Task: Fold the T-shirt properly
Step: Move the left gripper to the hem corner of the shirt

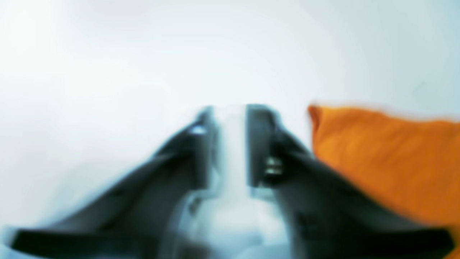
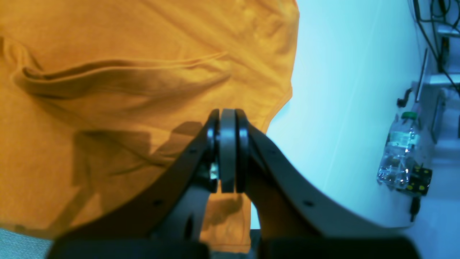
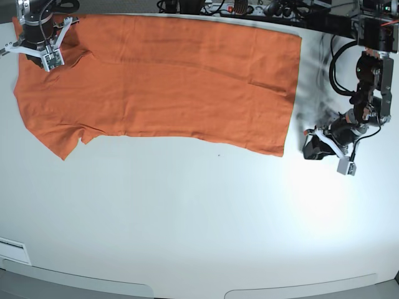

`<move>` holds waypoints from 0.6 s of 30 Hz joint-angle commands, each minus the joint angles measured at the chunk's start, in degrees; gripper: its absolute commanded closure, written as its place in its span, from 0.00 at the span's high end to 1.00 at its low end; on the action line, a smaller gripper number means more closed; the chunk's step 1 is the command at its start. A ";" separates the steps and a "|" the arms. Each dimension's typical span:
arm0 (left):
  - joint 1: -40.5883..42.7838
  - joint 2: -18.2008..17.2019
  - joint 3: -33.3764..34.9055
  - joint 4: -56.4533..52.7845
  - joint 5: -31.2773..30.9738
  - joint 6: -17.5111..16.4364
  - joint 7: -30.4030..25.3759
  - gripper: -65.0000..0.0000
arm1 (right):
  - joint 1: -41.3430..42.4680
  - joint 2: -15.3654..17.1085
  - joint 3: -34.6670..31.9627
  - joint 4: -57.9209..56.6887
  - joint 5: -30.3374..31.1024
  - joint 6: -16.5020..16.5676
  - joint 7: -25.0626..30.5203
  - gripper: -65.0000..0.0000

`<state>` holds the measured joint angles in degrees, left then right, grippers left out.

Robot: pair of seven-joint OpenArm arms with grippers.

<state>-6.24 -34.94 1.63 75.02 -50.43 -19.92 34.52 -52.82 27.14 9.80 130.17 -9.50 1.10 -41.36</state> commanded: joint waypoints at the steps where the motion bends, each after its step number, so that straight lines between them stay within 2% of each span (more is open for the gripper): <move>1: -1.95 -0.52 -0.02 -1.27 -1.57 -1.75 1.11 0.48 | -0.50 0.48 0.33 0.98 -0.81 -0.50 0.79 0.05; 2: -2.73 -0.20 0.50 -2.82 -3.26 -3.04 2.78 0.51 | -0.50 0.48 0.33 0.98 -0.83 -0.48 0.81 0.05; 6: -4.72 0.74 4.07 -6.71 -7.74 -8.02 6.54 0.51 | -0.48 0.50 0.33 0.98 -0.83 -0.50 0.87 0.05; 13: -5.20 3.52 12.15 -7.32 -8.59 -8.24 10.73 0.51 | -0.48 0.50 0.33 0.98 -0.83 -0.55 1.33 0.05; 18: -5.20 5.84 14.60 -7.32 -8.61 -8.68 12.15 0.50 | -0.48 0.48 0.33 0.98 -0.83 -1.38 1.66 0.05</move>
<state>-11.77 -28.51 15.68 68.01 -63.13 -30.33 40.97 -52.86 26.96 9.80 130.17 -9.50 0.40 -40.82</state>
